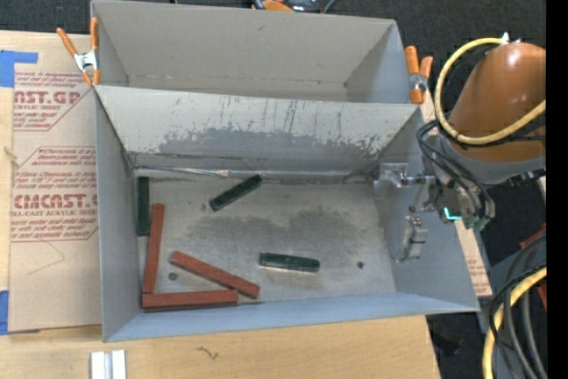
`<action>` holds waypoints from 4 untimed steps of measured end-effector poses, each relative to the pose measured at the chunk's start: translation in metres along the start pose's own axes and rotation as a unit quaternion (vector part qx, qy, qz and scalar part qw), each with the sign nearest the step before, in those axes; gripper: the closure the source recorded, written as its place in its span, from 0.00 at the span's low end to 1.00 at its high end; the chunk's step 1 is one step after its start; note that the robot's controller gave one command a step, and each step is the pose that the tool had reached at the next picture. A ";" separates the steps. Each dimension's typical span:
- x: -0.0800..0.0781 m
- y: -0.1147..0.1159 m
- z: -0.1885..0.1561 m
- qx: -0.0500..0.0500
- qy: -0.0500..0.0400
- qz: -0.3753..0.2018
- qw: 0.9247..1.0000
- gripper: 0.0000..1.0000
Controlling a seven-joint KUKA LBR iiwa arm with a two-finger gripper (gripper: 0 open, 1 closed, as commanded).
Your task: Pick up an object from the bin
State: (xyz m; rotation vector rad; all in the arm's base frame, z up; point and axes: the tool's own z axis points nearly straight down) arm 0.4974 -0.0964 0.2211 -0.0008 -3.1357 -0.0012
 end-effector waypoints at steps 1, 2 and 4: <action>-0.026 0.038 0.100 -0.001 -0.001 -0.078 0.997 0.00; -0.009 0.096 0.155 -0.002 0.000 -0.063 0.998 0.00; 0.015 0.108 0.020 0.001 -0.007 -0.090 0.996 1.00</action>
Offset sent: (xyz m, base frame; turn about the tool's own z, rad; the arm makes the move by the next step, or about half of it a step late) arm 0.0267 0.0356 -0.0966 -0.1535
